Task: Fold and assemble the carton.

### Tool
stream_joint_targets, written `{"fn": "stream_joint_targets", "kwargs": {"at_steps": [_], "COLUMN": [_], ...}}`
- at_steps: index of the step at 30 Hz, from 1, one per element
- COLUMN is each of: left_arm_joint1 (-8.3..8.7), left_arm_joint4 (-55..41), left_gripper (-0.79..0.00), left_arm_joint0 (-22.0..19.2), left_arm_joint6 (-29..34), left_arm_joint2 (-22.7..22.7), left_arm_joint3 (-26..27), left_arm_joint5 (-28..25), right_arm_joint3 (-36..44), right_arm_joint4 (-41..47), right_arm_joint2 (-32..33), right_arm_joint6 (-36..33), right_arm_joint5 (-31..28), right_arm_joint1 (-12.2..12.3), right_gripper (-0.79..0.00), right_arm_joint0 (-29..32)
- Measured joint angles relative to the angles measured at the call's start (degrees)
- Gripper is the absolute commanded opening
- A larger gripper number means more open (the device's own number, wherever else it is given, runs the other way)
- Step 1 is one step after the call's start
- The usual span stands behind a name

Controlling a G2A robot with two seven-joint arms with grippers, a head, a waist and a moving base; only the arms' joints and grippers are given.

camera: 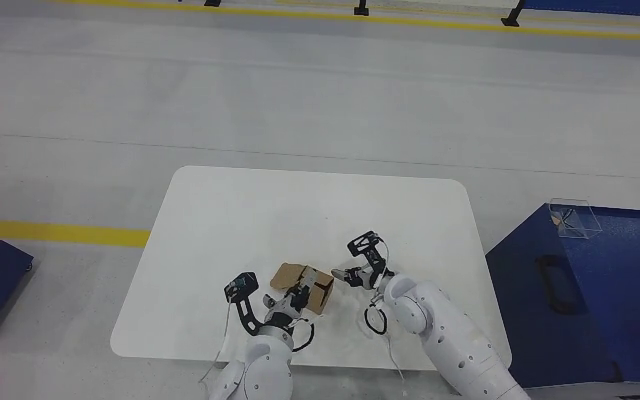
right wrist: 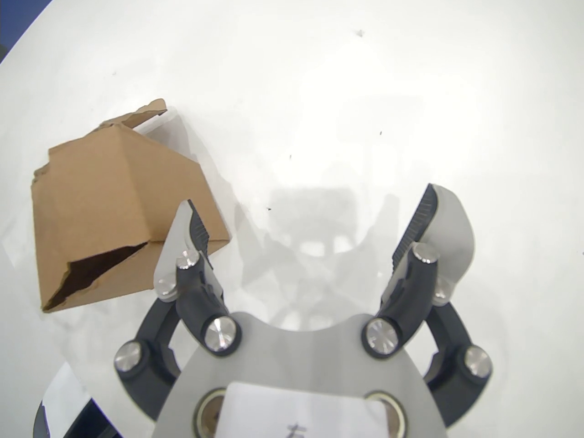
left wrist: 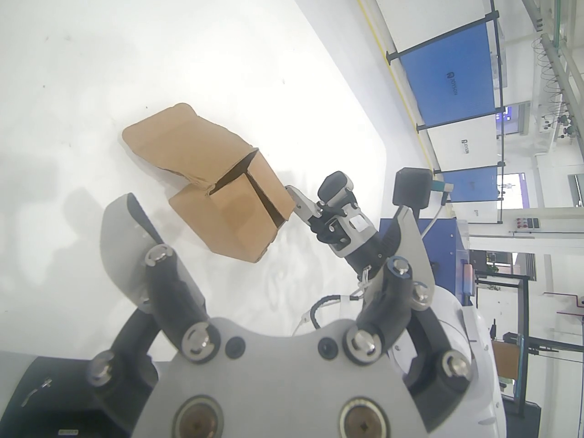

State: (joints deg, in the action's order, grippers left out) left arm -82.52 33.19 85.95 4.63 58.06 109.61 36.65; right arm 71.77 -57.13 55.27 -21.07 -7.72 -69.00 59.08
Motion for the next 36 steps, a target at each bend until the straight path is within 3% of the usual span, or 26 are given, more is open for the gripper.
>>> {"fn": "stream_joint_targets", "kwargs": {"at_steps": [6,11,16,22,30,33,36], "left_arm_joint1": [-0.05,-0.71,-1.71,-2.31,-2.31,-2.43,-2.48], "left_arm_joint4": [-0.7,-3.5,-9.1,-14.9,-14.9,-15.4,-17.7], "left_gripper": [0.0,0.0,0.0,0.0,0.0,0.0,0.0], "left_arm_joint0": [0.2,-1.3,-3.1,-2.3,-2.2,-0.8,2.1], "left_arm_joint6": [-1.1,-5.8,-9.6,-12.9,-13.0,-16.3,-17.2], "left_arm_joint2": [0.9,2.2,2.1,2.7,2.8,3.4,3.0], "left_arm_joint3": [0.1,-3.0,-7.2,-7.9,-7.8,-7.4,-7.2], "left_arm_joint5": [-1.0,-3.2,-7.3,-14.6,-14.5,-16.2,-21.8], "right_arm_joint3": [1.4,5.0,4.7,1.3,-3.8,-4.0,-4.0], "right_arm_joint4": [-0.2,-0.7,-2.2,-2.0,1.7,2.8,2.6], "right_arm_joint2": [3.1,3.7,1.9,-1.1,-3.3,-3.1,-3.2], "right_arm_joint6": [-3.5,-8.5,-7.4,-5.0,-2.6,-2.7,-2.7], "right_arm_joint5": [-3.3,-8.5,-5.6,-1.9,-0.5,-0.7,-0.7], "right_arm_joint1": [1.0,1.7,1.0,-0.7,-2.8,-2.9,-2.8], "right_gripper": [0.0,0.0,0.0,0.0,0.0,0.0,0.0], "right_arm_joint0": [1.4,3.7,2.9,-0.4,-4.5,-4.6,-4.6]}}
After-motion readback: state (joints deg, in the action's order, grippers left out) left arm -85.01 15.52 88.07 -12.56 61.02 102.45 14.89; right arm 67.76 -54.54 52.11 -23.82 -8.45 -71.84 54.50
